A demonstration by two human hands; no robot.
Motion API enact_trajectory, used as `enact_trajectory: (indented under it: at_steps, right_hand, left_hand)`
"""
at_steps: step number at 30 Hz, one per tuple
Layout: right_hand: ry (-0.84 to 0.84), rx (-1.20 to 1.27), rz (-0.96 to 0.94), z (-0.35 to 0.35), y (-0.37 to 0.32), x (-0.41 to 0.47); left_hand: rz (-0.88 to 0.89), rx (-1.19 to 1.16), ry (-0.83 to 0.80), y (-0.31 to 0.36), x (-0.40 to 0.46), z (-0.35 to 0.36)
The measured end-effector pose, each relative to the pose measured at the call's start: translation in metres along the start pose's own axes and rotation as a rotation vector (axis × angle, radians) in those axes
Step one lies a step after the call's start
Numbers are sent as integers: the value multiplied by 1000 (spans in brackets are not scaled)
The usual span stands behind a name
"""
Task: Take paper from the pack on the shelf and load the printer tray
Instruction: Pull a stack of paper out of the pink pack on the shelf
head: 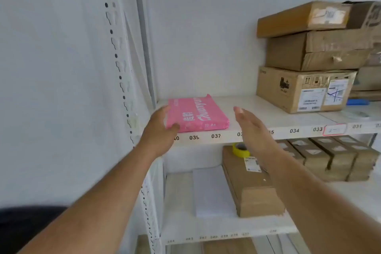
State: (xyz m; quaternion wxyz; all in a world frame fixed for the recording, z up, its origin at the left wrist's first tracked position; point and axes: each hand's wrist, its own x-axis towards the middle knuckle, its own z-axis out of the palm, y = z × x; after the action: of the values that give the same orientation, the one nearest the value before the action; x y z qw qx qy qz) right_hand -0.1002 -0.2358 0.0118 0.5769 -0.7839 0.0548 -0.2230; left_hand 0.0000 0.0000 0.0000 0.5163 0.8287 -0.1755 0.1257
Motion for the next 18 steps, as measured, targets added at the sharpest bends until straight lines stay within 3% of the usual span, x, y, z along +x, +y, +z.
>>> enact_trajectory:
  at_steps: [8,12,18]
  right_hand:
    - [-184,-463,-89,10,59,58]
    - [-167,-586,-165,8,75,76]
    - [-144,-519,-202,1,85,82]
  left_hand:
    - [30,415,-27,-53,28,29]
    - [3,426,37,-62,32,38]
    - [36,375,158,-65,28,44]
